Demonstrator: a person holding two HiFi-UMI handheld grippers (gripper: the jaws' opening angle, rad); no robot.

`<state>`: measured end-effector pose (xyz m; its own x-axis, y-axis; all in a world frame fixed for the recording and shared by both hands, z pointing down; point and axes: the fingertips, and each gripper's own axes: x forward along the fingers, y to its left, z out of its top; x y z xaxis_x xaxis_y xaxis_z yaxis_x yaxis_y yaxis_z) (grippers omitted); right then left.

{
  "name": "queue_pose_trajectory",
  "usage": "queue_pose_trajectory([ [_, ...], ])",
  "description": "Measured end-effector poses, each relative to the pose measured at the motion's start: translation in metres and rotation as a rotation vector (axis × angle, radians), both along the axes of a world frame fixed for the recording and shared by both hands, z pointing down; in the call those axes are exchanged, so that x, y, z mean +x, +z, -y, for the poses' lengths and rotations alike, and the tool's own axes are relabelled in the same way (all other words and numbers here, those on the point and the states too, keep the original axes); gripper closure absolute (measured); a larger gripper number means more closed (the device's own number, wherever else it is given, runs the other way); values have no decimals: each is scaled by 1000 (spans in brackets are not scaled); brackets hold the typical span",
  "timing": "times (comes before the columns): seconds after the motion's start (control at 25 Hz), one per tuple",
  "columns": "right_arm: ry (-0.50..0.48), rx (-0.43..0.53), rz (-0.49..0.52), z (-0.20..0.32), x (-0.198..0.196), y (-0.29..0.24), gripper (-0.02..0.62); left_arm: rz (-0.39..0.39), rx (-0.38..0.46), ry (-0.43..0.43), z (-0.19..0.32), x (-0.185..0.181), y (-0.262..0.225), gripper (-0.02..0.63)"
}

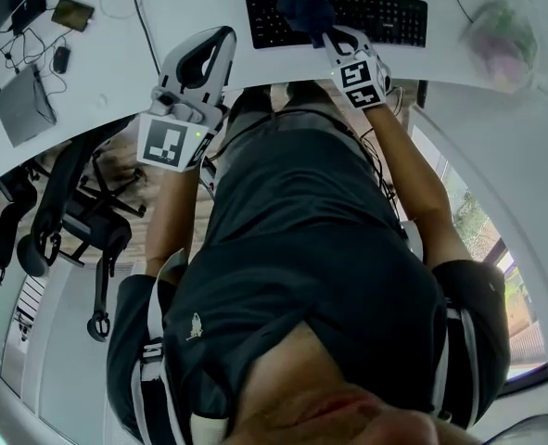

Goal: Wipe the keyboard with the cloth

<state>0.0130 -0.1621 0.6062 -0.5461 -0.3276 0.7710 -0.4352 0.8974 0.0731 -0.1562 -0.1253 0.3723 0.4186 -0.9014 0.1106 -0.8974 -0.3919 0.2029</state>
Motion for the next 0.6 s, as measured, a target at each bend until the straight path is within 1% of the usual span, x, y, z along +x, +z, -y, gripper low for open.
queue_pose_trajectory([
  [0.12,-116,-8,41,-24,-52,2,564,3,-9,-9,-1,-1,1,603],
  [0.24,-234,-55,64,-56,-108,6,563,9,-14,-20,-2,-5,1,603],
  [0.32,-268,-87,62,-71,-127,12,565,27,-11,-20,-4,-9,2,603],
  [0.36,-263,-99,61,-73,-128,14,564,32,-11,-21,-5,-10,2,603],
  [0.44,-221,-109,58,-68,-116,16,565,32,-10,-26,-5,-12,2,603],
  [0.52,-159,-103,48,-56,-88,14,565,29,-9,-29,-6,-13,2,603],
  [0.6,-80,-94,28,-38,-50,9,563,22,-11,-27,-6,-13,4,602],
])
